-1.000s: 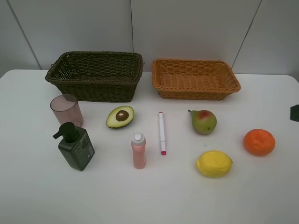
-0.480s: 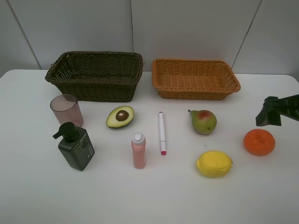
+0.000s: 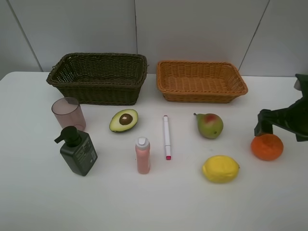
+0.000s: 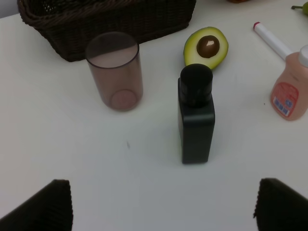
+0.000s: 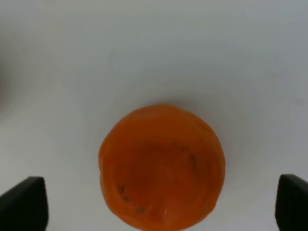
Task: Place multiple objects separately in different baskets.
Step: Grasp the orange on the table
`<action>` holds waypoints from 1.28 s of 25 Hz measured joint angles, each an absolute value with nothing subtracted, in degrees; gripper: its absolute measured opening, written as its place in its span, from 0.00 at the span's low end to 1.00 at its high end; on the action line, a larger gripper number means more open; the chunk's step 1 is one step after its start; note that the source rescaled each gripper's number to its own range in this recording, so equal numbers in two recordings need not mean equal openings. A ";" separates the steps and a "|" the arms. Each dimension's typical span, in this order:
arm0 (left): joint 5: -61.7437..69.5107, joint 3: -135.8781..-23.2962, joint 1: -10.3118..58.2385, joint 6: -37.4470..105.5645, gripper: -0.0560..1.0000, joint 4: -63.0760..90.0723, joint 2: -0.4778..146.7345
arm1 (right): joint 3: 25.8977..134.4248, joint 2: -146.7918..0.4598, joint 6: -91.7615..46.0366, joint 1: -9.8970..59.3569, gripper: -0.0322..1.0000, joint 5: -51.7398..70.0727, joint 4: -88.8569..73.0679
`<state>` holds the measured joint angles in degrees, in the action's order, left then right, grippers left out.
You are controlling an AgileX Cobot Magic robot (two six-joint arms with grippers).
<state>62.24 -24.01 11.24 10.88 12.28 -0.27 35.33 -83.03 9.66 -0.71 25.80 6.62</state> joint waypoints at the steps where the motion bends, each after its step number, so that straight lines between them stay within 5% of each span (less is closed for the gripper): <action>1: 62.24 -24.01 11.24 10.88 1.00 12.28 -0.27 | 35.33 -84.23 9.66 -0.71 1.00 25.10 6.62; 18: 62.24 -24.01 11.24 10.88 1.00 12.28 -0.27 | 35.44 -96.49 9.66 -0.71 0.99 17.86 6.62; 20: 62.24 -24.01 11.24 10.88 1.00 12.28 -0.27 | 35.44 -96.49 9.66 -0.71 0.94 17.74 6.62; 23: 62.24 -24.01 11.24 10.88 1.00 12.28 -0.27 | 35.44 -96.49 9.66 -0.71 0.72 17.71 6.62; 32: 62.24 -24.01 11.24 10.88 1.00 12.28 -0.27 | 35.50 -96.52 9.66 -0.71 0.72 17.52 6.62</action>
<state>62.24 -24.01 11.24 10.88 12.28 -0.27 35.50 -96.52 9.66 -0.71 17.52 6.62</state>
